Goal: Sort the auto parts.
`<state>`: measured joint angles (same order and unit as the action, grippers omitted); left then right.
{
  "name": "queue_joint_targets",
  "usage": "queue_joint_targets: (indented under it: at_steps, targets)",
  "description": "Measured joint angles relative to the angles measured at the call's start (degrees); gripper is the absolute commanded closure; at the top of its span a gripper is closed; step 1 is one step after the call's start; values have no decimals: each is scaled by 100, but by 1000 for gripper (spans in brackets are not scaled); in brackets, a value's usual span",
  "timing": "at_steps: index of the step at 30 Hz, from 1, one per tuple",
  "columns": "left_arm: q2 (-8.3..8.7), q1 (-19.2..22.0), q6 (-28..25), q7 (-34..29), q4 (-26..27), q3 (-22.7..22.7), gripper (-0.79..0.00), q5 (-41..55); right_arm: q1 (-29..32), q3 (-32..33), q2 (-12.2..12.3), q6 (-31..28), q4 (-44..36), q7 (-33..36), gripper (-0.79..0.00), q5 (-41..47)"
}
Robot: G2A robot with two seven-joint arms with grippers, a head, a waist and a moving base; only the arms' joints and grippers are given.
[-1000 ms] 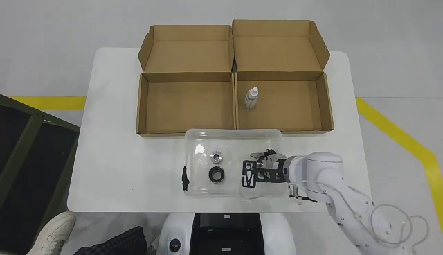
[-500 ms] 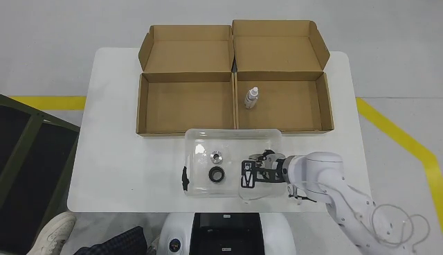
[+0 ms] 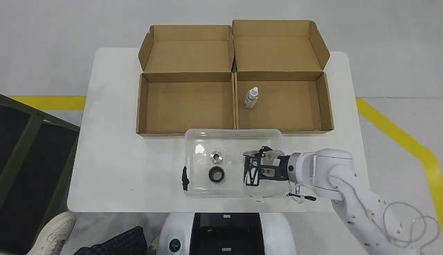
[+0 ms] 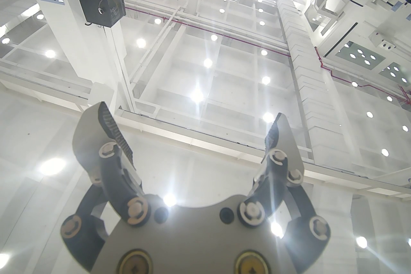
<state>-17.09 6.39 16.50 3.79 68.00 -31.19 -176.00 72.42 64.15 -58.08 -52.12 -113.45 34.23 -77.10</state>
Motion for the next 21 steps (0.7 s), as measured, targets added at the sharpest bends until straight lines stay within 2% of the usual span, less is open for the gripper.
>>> queue_joint_targets:
  at_steps: [14, 21]
  targets:
    - [0, 0, 0, 0, 0, 0, -785, 0, -121, 613, 72, -570, 567, -1685, 0, 1301]
    - [0, 0, 0, 0, 0, 0, -785, 0, -129, 884, 91, -446, 533, -2204, 0, 1585]
